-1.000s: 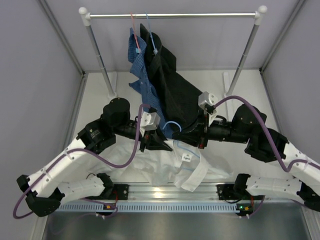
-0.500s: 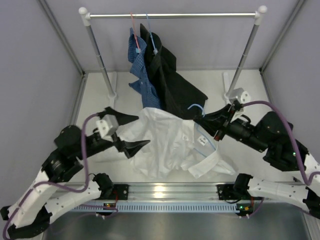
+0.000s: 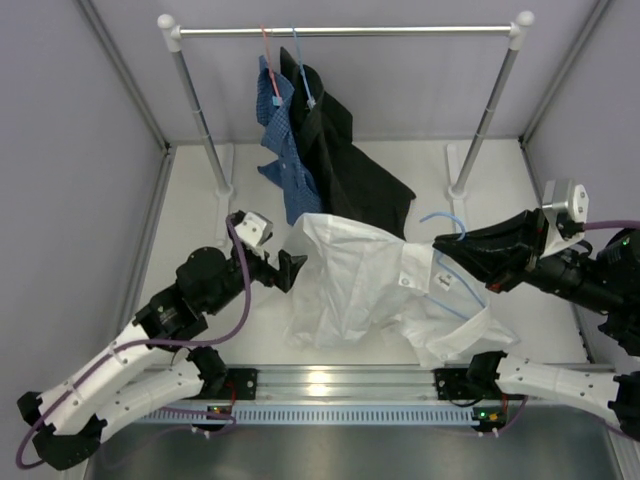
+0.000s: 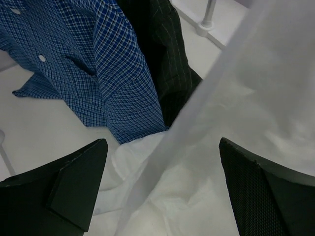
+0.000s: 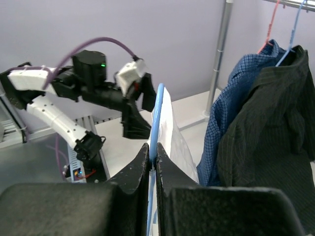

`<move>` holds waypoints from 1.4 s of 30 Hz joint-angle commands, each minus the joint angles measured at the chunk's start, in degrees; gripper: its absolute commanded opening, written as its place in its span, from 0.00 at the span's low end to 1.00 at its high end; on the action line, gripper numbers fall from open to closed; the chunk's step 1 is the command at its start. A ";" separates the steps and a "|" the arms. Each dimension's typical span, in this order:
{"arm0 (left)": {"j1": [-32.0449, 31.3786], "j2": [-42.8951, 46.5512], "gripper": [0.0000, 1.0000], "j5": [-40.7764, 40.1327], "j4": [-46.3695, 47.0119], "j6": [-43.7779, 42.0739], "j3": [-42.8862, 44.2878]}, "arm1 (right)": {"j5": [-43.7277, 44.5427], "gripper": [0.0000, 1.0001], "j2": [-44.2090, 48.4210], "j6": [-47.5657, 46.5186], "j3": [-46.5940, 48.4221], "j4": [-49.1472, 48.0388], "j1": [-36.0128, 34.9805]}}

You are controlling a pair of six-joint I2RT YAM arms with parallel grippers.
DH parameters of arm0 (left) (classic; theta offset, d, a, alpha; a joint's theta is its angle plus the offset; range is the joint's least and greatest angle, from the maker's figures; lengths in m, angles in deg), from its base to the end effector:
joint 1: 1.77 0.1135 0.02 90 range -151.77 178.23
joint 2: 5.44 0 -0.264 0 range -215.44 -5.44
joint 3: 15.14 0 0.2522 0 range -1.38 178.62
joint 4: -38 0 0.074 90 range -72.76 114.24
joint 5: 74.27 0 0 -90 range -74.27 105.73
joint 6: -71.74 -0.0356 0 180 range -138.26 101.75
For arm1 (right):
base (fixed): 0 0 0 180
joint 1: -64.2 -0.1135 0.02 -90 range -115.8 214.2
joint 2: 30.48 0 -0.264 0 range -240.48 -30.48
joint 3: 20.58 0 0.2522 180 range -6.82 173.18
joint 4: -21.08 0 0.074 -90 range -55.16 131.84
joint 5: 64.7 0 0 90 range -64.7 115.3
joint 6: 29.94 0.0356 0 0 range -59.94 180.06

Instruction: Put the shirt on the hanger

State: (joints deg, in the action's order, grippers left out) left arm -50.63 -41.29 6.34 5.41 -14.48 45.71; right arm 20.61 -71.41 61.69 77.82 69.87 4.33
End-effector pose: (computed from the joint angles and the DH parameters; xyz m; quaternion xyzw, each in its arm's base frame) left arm 0.0983 -0.1037 0.3603 0.2376 0.7132 -0.2359 0.6158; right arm 0.0298 0.0572 0.5156 -0.3439 0.5536 0.4104 0.6378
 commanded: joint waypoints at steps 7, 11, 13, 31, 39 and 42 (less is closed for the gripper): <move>-0.18 -4.40 0.00 -13.98 13.03 3.86 -1.21 | -2.70 0.00 1.55 -1.19 5.89 5.31 0.38; -0.18 -3.17 0.00 -24.57 12.68 5.80 -3.31 | 7.01 0.00 2.86 -1.19 5.01 4.97 0.38; -0.18 -1.94 0.00 -31.54 10.14 10.45 -4.20 | 12.39 0.00 3.74 -3.21 3.96 4.27 0.38; -0.09 -4.84 0.00 -32.69 3.91 18.19 -3.68 | 26.30 0.00 9.01 -2.07 -1.76 -2.42 0.38; -0.09 -2.90 0.08 -32.28 2.22 18.38 -1.92 | 25.35 0.00 9.46 -2.07 -1.94 -4.09 0.38; -0.09 -2.99 0.82 -25.26 1.52 14.45 2.63 | 20.54 0.00 7.71 -2.33 -0.19 -3.91 0.38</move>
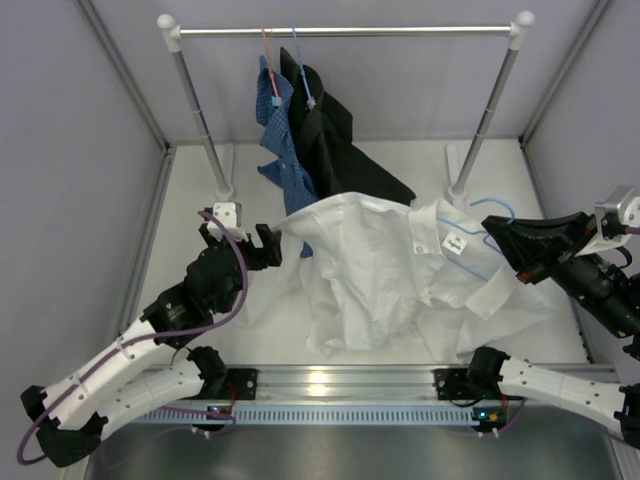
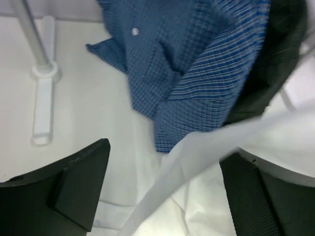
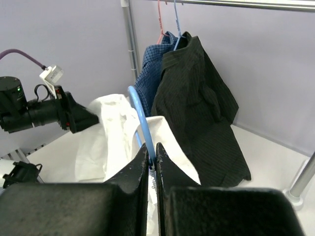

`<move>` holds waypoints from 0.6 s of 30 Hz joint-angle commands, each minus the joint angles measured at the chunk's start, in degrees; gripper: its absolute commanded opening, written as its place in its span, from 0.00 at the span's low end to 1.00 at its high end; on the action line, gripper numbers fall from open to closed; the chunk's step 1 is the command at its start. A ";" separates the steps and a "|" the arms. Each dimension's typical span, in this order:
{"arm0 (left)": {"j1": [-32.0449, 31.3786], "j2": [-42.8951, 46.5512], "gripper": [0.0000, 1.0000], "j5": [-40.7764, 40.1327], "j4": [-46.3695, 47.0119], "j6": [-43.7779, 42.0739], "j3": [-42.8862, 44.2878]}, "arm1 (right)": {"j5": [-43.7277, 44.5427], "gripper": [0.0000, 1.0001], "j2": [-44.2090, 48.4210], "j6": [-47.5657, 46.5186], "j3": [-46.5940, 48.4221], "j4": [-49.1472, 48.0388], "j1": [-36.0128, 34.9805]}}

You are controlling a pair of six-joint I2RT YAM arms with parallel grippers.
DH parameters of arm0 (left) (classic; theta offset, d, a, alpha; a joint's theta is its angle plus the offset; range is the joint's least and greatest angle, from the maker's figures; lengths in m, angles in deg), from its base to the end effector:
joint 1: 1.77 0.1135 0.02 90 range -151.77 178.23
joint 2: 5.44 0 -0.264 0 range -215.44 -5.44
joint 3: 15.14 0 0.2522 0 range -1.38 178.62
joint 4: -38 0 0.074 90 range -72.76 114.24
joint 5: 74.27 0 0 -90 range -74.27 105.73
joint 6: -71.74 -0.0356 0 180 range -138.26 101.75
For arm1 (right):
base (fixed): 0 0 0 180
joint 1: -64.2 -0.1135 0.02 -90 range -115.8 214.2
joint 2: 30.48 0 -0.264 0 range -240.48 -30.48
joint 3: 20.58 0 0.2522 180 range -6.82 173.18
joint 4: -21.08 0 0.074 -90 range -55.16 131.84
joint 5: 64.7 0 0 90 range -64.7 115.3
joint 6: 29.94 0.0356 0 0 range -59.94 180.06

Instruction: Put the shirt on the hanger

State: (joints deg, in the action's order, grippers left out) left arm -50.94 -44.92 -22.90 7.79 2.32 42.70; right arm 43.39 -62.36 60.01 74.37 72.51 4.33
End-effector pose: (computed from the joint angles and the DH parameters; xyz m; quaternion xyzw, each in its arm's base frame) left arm 0.1183 -0.1029 0.3399 -0.0211 0.7614 -0.1295 0.6348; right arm 0.0174 0.0080 0.4995 -0.2060 0.6014 0.2956 0.7131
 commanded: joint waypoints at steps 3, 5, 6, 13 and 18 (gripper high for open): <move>0.21 1.78 0.98 16.36 -3.32 -7.63 15.98 | -8.14 0.00 -5.02 -2.49 8.43 -4.55 0.38; 0.21 2.04 0.98 27.31 -3.68 -10.19 22.34 | -9.21 0.00 -9.59 -3.55 12.57 -0.59 0.38; 0.21 1.61 0.98 30.51 -3.68 -12.21 25.68 | -10.78 0.00 -11.00 -3.98 16.42 0.38 0.38; 0.21 -25.44 0.98 59.96 -25.10 -27.15 68.62 | -19.04 0.00 -24.26 -9.17 31.29 6.70 0.38; 0.21 -33.28 0.98 76.98 -31.19 -36.74 72.56 | -28.97 0.00 -27.62 -12.94 35.45 11.90 0.38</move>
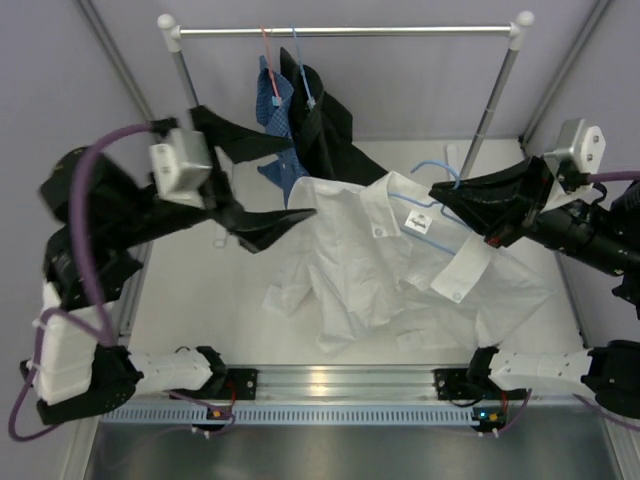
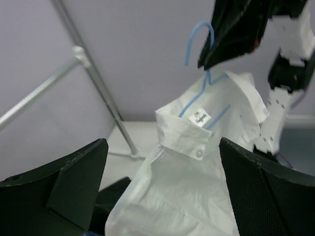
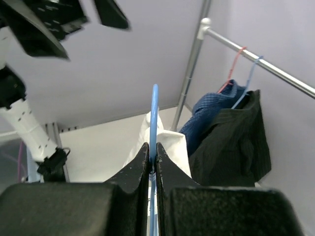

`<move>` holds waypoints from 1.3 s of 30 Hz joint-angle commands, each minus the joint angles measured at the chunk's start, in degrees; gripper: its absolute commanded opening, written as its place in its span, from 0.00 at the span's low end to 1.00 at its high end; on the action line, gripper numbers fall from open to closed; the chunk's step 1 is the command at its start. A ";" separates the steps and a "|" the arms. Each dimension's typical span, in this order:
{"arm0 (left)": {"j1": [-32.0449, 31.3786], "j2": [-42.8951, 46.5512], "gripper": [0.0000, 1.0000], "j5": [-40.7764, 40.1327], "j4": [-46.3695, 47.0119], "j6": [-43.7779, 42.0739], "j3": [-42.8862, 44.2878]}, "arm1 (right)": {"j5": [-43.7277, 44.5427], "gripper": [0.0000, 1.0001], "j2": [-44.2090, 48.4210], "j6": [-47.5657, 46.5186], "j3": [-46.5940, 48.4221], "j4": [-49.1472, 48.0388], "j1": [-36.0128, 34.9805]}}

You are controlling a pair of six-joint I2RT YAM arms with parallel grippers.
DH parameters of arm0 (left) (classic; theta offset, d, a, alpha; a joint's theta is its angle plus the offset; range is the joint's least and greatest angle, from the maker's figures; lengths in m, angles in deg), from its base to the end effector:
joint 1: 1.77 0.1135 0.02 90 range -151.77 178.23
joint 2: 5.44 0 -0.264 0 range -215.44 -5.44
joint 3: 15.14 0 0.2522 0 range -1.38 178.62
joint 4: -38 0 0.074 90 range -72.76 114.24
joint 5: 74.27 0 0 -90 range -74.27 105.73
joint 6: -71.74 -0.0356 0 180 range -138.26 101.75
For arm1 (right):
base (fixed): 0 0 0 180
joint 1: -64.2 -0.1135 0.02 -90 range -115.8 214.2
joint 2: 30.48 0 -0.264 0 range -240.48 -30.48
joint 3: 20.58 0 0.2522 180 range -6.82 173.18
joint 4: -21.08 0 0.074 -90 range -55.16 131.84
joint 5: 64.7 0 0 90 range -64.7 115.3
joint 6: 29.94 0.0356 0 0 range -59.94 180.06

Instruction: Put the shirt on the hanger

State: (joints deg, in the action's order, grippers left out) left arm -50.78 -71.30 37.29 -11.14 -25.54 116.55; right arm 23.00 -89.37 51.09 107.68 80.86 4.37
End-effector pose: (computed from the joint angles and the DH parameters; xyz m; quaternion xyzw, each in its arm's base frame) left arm 0.0675 -0.0976 0.6153 0.4089 0.4463 -0.3850 0.6966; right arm 0.0392 0.0703 0.5938 -0.3773 0.5239 0.3396 0.6840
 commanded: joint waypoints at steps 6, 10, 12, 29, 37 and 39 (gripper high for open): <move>-0.03 -9.28 0.98 24.41 -12.17 -12.65 -7.96 | -11.49 0.00 0.62 -4.91 -1.81 4.08 0.33; -0.03 -8.93 0.90 24.58 -12.17 -13.98 -10.44 | -12.37 0.00 1.50 -5.00 -3.93 4.08 0.33; -0.03 -8.93 0.78 25.02 -12.17 -13.98 -10.96 | -12.81 0.00 1.76 -5.09 -5.50 3.64 0.33; 0.06 -12.18 0.51 33.10 -12.26 -14.60 -14.57 | -20.46 0.00 4.84 -7.20 -13.86 -1.19 0.33; 0.06 -11.74 0.20 38.02 -10.77 -14.86 -16.59 | -15.20 0.00 7.82 -5.27 -19.04 -7.68 0.33; 0.06 -11.39 0.00 38.20 -10.86 -15.12 -16.94 | -12.82 0.00 9.75 -3.95 -21.85 -10.24 0.33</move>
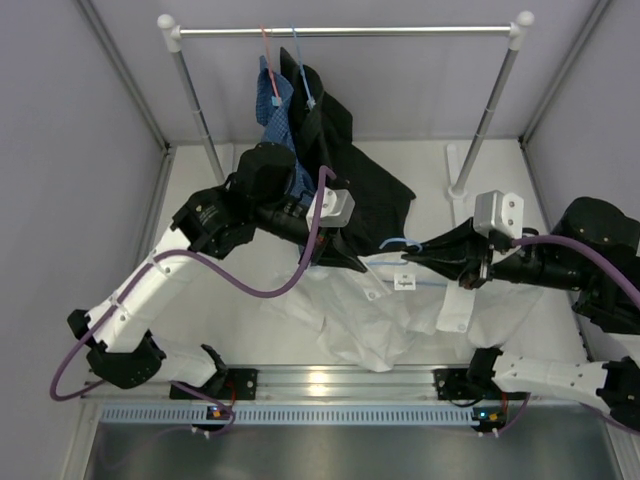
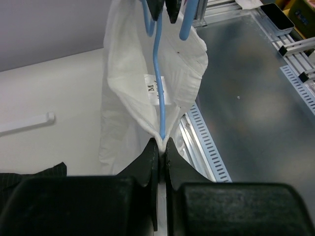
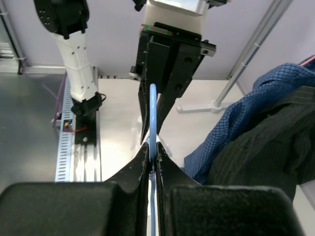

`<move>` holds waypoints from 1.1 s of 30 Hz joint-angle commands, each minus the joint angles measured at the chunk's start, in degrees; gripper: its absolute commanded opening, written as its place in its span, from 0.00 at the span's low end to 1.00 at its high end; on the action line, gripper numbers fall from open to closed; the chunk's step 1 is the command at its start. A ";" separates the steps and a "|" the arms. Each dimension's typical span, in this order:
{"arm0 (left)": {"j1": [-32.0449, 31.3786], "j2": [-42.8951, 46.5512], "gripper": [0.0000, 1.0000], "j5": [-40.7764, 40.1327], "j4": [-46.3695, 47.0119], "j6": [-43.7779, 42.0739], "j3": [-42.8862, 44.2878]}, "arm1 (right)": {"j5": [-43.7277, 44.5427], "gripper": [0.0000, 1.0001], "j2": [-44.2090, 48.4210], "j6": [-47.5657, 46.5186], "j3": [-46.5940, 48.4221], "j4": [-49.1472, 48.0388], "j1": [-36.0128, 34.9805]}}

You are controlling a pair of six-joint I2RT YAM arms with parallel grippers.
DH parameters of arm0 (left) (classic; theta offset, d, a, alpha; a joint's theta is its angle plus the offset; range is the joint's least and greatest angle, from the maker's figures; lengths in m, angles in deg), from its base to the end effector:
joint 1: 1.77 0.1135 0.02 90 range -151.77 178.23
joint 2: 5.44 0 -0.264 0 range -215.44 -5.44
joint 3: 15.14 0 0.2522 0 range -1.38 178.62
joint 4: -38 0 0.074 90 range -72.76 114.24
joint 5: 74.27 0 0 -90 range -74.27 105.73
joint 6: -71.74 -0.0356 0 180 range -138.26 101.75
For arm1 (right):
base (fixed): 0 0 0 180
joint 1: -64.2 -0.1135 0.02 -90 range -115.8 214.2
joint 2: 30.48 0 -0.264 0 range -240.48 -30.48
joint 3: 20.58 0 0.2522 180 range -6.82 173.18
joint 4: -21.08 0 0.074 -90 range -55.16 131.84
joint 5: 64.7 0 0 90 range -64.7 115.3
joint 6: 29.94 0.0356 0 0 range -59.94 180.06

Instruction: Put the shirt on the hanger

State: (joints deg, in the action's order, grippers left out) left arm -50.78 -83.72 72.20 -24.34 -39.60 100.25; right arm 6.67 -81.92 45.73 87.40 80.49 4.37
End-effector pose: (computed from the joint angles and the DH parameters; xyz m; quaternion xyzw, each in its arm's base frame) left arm 0.1430 -0.2099 0.4842 0.6357 0.4622 -0.5008 0.3627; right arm 0.0415 0.0940 0.5249 -0.5201 0.5032 0.3712 0.5818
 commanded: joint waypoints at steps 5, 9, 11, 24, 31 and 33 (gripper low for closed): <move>0.06 1.99 0.00 2.77 2.35 -2.30 -1.78 | 10.19 0.32 5.20 3.34 -6.06 -13.48 0.33; 0.06 2.69 0.00 3.91 2.43 -2.82 -2.13 | 15.19 0.60 7.40 3.61 -8.17 -10.43 0.33; 0.06 3.57 0.00 4.09 2.43 -3.53 -2.83 | 18.27 0.64 8.28 3.78 -7.99 -7.34 0.33; 0.06 6.91 0.00 6.46 2.52 -5.73 -6.00 | 4.49 0.68 9.43 4.92 -4.39 18.42 0.33; 0.06 6.91 0.00 8.92 2.52 -6.08 -6.35 | -2.45 0.49 8.29 2.55 -4.92 17.55 0.33; 0.06 6.83 0.00 9.45 2.52 -6.43 -6.44 | -5.17 0.43 8.20 2.55 -5.35 15.88 0.33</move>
State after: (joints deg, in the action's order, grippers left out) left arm -50.72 -78.01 76.79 -24.03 -43.93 94.06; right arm 7.68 -73.31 49.30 82.43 96.69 4.37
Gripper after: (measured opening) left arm 0.046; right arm 0.464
